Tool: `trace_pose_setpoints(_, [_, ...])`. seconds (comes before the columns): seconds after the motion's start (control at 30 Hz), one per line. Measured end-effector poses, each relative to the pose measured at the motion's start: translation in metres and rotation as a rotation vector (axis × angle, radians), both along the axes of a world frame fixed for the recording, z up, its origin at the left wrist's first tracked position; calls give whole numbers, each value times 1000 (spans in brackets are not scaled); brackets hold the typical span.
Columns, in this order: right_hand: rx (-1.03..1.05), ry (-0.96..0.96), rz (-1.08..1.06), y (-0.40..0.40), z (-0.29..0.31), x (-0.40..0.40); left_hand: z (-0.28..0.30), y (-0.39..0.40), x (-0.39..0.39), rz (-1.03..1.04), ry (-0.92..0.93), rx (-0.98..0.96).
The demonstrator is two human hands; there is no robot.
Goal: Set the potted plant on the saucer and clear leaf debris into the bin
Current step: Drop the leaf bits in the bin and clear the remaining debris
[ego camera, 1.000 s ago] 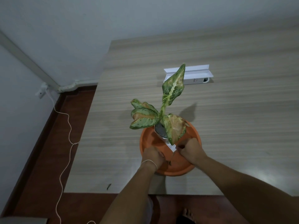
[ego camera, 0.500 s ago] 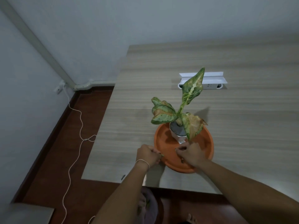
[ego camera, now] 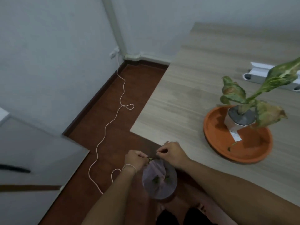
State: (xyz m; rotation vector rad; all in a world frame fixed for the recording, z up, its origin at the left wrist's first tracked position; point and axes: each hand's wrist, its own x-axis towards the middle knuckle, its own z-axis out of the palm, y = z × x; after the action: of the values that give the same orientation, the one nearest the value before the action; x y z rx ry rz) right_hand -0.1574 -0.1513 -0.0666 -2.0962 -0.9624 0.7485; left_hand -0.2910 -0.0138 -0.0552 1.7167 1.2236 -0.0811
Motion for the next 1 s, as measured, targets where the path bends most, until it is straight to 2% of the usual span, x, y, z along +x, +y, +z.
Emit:
trace_pose_setpoints(0.23, [-166, 4, 69, 9, -15, -29, -21, -7, -31, -44, -8, 22])
trace_pose_setpoints(0.5, [-192, 10, 115, 24, -13, -39, -30, 3, -41, -56, 38, 16])
trace_pose_setpoints(0.73, [-245, -15, 138, 21, -18, -42, -37, 2, -45, -145, 60, 39])
trace_pose_setpoints(1.0, [-244, -28, 47, 24, -22, -45, -37, 8, -52, -104, 61, 73])
